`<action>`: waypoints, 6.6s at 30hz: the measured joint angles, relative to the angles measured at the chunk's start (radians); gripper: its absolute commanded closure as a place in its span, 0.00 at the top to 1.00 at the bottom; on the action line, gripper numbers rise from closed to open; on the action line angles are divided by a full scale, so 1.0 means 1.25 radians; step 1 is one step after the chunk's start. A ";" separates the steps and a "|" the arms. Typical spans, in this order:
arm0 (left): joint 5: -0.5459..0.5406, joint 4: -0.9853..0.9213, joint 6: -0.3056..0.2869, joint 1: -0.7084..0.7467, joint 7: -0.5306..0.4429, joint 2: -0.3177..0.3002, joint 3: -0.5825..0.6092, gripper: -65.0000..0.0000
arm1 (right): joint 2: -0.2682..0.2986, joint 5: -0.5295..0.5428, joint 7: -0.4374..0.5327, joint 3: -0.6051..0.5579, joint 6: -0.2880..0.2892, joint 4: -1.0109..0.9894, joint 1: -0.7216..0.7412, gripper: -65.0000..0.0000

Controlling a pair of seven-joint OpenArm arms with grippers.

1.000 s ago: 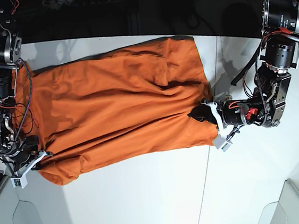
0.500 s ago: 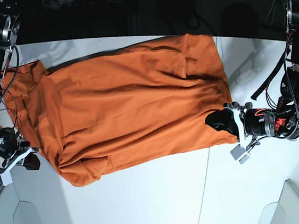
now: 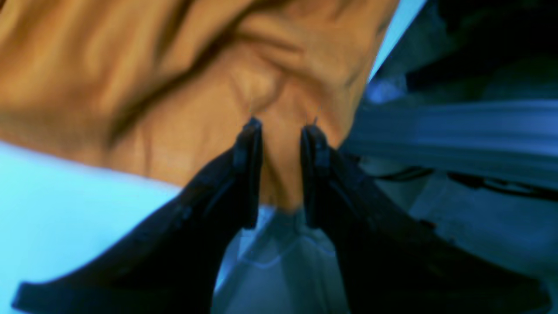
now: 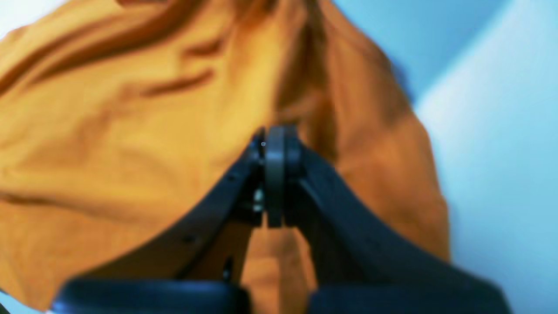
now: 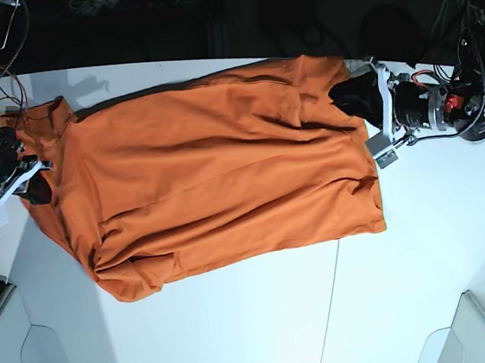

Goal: Layout the t-shirt on the table in an organized manner, then fold the t-shirt properly
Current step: 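Pull the shirt corners apart with both grippers to flatten it, then regrasp the shirt edge with the left gripper and lift it, then pull the held shirt corner with the left gripper away from the right gripper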

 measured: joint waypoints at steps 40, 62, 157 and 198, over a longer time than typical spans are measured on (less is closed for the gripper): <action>0.318 -0.450 -0.017 -0.216 -0.242 0.163 -0.102 0.28 | 0.014 -0.013 0.082 -0.065 0.021 -0.111 -0.042 0.00; 0.192 -0.263 0.000 -0.149 -0.132 0.115 -0.100 0.51 | 0.014 -0.009 0.078 -0.065 0.021 -0.111 -0.042 0.00; 0.069 0.118 0.003 0.186 0.042 0.037 -0.150 0.46 | 0.012 0.006 0.075 -0.065 0.021 -0.111 -0.044 0.00; 0.154 0.079 0.003 0.367 -0.071 0.316 -0.551 0.65 | 0.129 0.164 -0.123 0.143 0.012 -0.114 -0.139 0.57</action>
